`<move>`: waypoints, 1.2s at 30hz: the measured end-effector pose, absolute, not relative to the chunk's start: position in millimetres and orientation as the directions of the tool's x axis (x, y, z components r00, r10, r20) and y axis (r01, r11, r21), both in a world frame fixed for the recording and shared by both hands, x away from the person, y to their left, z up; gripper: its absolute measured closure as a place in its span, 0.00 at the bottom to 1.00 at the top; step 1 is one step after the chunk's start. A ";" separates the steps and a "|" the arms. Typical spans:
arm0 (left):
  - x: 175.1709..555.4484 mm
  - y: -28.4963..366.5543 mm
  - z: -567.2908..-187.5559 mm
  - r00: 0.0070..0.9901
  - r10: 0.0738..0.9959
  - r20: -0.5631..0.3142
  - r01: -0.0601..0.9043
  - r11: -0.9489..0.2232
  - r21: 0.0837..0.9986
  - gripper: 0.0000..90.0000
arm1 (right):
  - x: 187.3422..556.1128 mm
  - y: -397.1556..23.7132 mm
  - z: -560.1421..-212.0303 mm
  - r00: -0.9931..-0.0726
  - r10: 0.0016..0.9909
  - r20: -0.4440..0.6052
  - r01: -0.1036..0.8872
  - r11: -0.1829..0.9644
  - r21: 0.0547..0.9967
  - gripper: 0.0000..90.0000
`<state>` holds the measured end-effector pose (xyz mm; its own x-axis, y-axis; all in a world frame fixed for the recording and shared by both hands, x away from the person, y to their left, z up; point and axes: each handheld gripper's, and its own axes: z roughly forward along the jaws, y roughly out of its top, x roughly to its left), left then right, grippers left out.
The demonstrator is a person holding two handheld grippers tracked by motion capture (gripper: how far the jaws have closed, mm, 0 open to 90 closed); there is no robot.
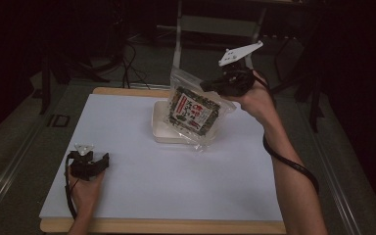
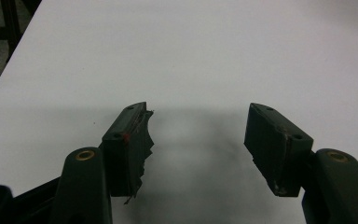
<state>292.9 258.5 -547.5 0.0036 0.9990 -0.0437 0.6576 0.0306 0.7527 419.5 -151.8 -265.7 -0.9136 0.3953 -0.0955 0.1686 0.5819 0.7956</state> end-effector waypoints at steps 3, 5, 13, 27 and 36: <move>292.9 258.5 -547.5 0.004 0.999 -0.043 0.658 0.030 0.753 0.44 | 421.9 -149.9 -266.8 -0.913 0.396 -0.093 0.167 0.574 0.802 1.00; 292.9 258.5 -547.6 0.004 0.999 -0.043 0.658 0.030 0.752 0.44 | 423.2 -149.2 -266.9 -0.913 0.399 -0.091 0.168 0.570 0.805 1.00; 292.9 258.8 -547.5 0.003 0.999 -0.042 0.659 0.030 0.751 0.44 | 429.3 -144.6 -266.7 -0.910 0.405 -0.088 0.167 0.553 0.817 1.00; 293.1 258.9 -547.6 0.003 0.999 -0.045 0.658 0.032 0.752 0.44 | 440.6 -134.7 -266.8 -0.900 0.425 -0.096 0.164 0.535 0.829 1.00; 293.1 259.2 -547.5 0.003 0.999 -0.046 0.658 0.033 0.753 0.44 | 447.3 -126.7 -270.2 -0.900 0.424 -0.101 0.151 0.519 0.841 1.00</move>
<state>293.1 259.2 -547.5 0.0033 0.9989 -0.0462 0.6577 0.0326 0.7525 447.3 -126.7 -270.2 -0.8998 0.4245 -0.1009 0.1507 0.5195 0.8411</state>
